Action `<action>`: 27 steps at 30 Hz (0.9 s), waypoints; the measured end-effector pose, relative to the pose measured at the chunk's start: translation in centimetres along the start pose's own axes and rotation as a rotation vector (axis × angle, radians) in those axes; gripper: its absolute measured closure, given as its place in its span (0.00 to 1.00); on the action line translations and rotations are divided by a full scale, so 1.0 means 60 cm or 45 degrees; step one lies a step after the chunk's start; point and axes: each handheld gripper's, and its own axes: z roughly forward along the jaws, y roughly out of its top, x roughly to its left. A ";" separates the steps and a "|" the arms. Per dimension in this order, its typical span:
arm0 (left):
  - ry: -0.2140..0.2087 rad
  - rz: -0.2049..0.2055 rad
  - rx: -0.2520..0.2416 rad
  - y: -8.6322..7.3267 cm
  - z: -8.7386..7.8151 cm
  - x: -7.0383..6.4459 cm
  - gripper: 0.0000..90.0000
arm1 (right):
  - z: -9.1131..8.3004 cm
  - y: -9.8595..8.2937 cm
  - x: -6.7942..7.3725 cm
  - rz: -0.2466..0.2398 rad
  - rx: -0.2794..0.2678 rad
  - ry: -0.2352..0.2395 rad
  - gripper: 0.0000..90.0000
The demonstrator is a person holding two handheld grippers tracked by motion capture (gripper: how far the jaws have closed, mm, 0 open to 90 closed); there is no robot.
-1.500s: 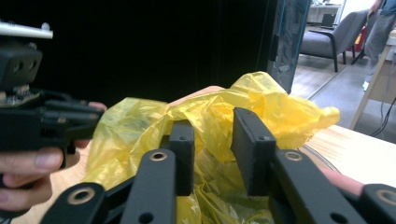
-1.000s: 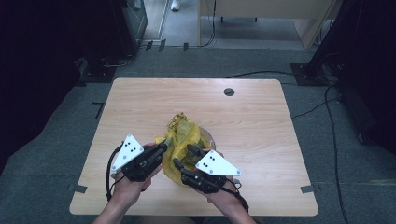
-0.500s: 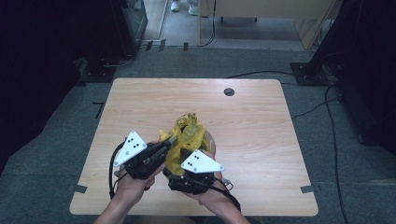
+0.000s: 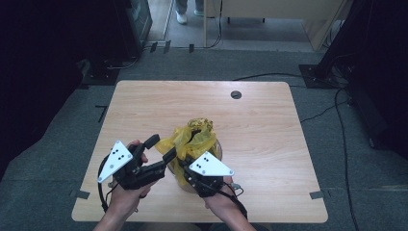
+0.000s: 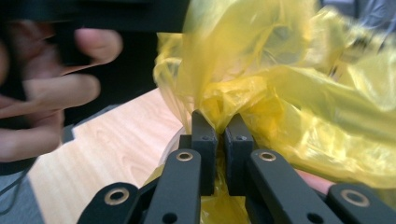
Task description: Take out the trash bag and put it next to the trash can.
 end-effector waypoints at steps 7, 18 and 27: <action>0.007 0.011 -0.032 -0.015 -0.033 0.019 0.20 | -0.018 0.009 -0.017 0.035 -0.085 -0.070 0.97; 0.386 0.029 0.245 -0.135 -0.061 0.107 0.12 | -0.035 0.019 -0.028 0.030 -0.154 -0.107 0.97; 0.654 -0.025 0.516 -0.217 -0.074 0.180 0.11 | -0.039 0.022 -0.030 0.049 -0.185 -0.107 0.97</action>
